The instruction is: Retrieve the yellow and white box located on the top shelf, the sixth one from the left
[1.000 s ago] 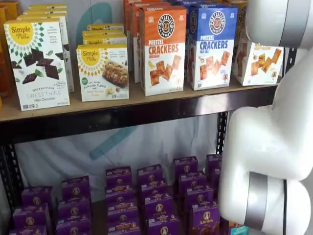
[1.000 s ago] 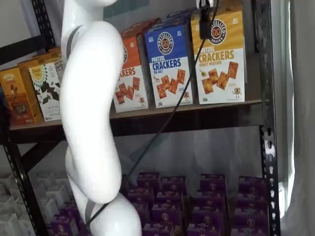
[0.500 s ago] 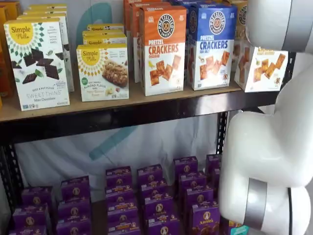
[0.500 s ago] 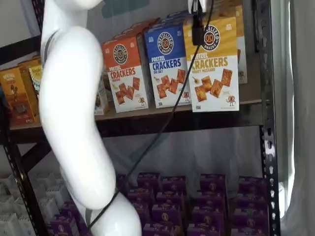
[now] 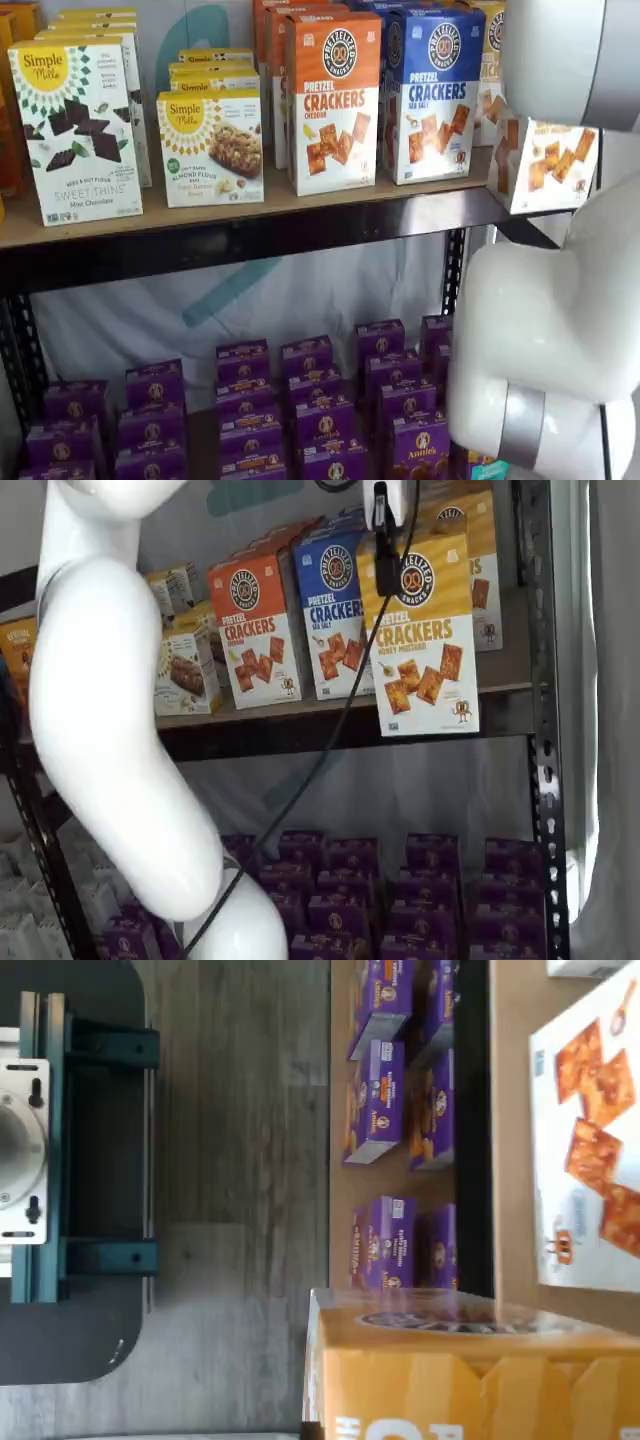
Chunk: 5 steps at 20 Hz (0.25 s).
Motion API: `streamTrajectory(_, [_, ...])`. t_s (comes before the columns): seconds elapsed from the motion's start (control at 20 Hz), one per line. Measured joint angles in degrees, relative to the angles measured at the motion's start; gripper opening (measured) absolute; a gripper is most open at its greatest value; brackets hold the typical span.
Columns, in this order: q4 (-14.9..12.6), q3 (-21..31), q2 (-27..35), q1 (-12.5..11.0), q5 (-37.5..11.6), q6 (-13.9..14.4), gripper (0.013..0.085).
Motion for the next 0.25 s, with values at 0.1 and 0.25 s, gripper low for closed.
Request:
streamTrajectory(0.1, [-0.4, 1.6, -1.3, 0.1, 0.0, -0.1, 0.061])
streamTrajectory(0.25, [-0.8, 3.7, -2.9, 0.3, -0.1, -0.1, 0.061])
